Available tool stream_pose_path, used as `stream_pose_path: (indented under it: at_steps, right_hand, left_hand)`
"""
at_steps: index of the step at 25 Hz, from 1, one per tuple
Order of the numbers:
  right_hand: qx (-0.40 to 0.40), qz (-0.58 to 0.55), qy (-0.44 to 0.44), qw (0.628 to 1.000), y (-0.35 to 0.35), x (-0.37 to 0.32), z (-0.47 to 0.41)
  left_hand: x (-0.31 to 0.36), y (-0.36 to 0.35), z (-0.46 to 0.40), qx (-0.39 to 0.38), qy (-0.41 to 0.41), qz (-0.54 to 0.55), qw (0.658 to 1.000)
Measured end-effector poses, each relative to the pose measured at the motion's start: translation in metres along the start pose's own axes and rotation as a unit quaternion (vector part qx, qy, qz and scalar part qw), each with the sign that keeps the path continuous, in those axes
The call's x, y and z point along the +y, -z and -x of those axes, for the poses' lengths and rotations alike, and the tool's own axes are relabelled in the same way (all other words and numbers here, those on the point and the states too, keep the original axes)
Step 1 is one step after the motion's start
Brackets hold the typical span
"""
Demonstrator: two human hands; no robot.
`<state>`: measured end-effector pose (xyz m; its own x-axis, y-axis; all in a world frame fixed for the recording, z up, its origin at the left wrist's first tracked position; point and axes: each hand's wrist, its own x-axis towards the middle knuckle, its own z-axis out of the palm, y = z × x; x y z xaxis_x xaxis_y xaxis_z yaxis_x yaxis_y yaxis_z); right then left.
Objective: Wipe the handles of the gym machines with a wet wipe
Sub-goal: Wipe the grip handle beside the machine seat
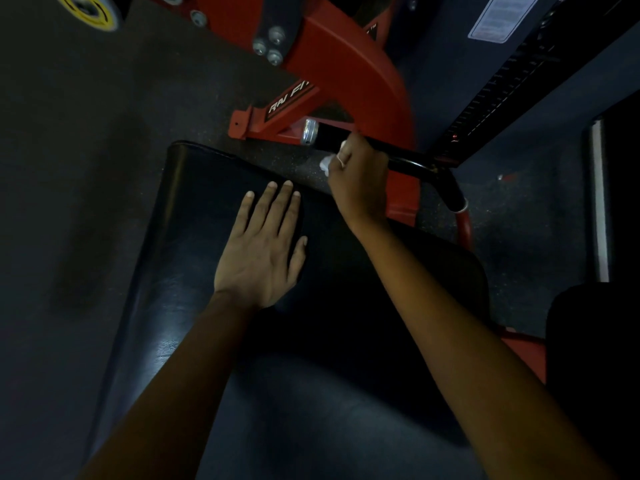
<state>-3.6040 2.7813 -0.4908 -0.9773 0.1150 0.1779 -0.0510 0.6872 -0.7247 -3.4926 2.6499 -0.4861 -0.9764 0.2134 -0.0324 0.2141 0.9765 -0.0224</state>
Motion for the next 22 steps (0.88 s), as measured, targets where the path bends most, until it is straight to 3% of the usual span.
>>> stream_pose_path:
  at_steps: [6, 12, 22]
  right_hand:
    - [-0.021, 0.072, 0.102, 0.992, -0.011, -0.021, 0.000]
    - [-0.061, 0.029, 0.138, 0.988, -0.008, -0.007, 0.001]
    - [-0.037, 0.025, 0.056, 0.997, 0.030, 0.013, 0.035]
  left_hand:
    - [-0.001, -0.001, 0.001, 0.001, -0.005, 0.008, 1.000]
    - [-0.002, -0.003, 0.000, 0.008, -0.008, 0.000, 1.000]
    - [0.004, -0.006, 0.029, 0.011, -0.018, 0.019, 1.000]
